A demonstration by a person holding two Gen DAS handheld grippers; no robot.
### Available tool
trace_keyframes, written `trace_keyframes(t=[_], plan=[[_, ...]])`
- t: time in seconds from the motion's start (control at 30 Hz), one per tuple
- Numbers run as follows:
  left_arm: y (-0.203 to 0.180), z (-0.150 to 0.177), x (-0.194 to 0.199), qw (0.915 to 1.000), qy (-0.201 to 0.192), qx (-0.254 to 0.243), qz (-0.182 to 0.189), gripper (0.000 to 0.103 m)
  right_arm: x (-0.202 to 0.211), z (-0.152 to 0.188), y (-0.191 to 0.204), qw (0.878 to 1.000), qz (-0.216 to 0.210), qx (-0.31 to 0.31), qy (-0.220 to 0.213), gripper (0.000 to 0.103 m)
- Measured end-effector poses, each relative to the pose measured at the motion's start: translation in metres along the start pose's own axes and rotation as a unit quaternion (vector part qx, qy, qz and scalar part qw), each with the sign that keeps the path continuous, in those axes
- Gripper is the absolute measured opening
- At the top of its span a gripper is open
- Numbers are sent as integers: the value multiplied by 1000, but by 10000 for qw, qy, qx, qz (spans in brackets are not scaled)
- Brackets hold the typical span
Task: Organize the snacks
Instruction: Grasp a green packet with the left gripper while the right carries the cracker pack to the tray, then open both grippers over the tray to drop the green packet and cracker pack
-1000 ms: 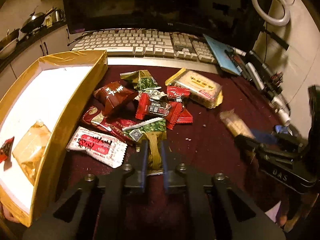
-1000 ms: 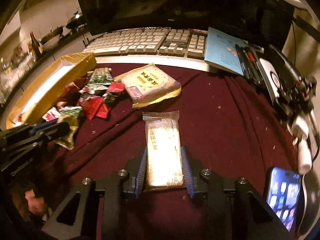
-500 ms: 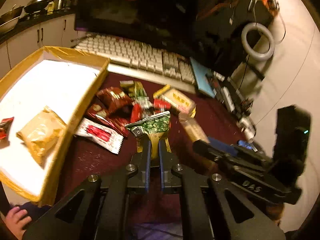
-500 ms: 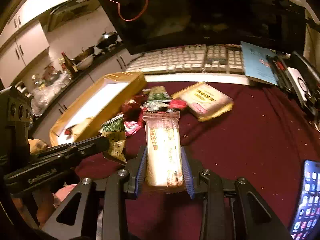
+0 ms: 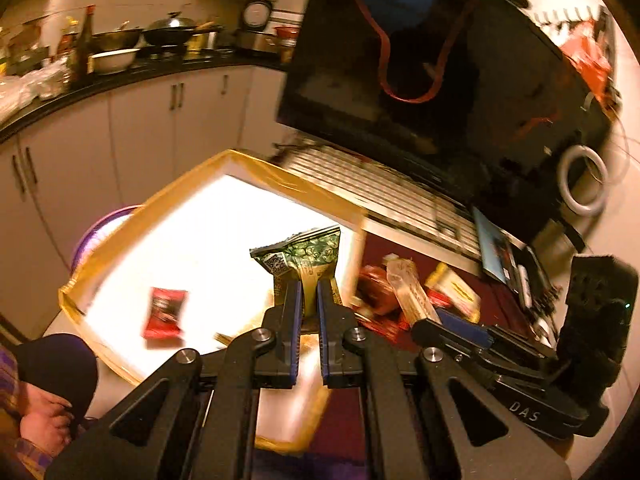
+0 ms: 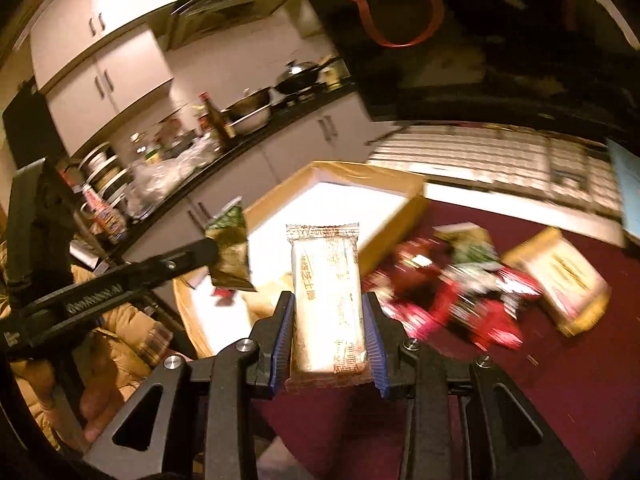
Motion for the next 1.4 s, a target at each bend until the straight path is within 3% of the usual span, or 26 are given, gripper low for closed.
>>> trace_keyframes(t=[0.27, 0.53, 0.67, 0.8, 0.9, 1.0, 1.07, 1.13, 1.3, 1.4], plan=[[52, -29, -43, 9980, 423, 340, -311, 5, -70, -63, 27, 9989, 36, 272, 382, 34], [66, -38, -84, 9928, 950, 308, -663, 5, -127, -87, 22, 9958, 371, 281, 794, 34], [62, -36, -94, 9905, 1024, 141, -903, 6, -144, -86, 26, 9924, 710, 389, 926, 35], [60, -31, -94, 9907, 935, 105, -983, 6, -148, -82, 26, 9913, 825, 417, 934, 38], [59, -29, -93, 9907, 944, 130, -973, 9, -142, -80, 24, 9938, 652, 348, 837, 52], [53, -25, -83, 9931, 778, 165, -860, 22, -125, -76, 22, 9965, 484, 277, 622, 64], [46, -23, -76, 9944, 618, 137, -850, 49, -106, -68, 15, 9986, 305, 164, 406, 73], [35, -16, -63, 9955, 393, 69, -858, 62, -89, -60, 9, 9995, 207, 37, 241, 75], [-1, 1, -40, 9966, 39, -202, -794, 65, -39, -30, -19, 9986, -249, -439, -163, 76], [-26, 11, -35, 9966, -67, -402, -719, 70, -17, -12, -32, 9976, -209, -559, -360, 76]])
Point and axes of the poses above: each gripper's, at about its wrist camera, not at the fingertips, and x roughly against the way its jaws point, y to its left, z to its underside, the point moved 1 cm from there along -x, roughly the way its jaws point, and after that the axes turned 15 degrees about y, right-handed, at the moved point
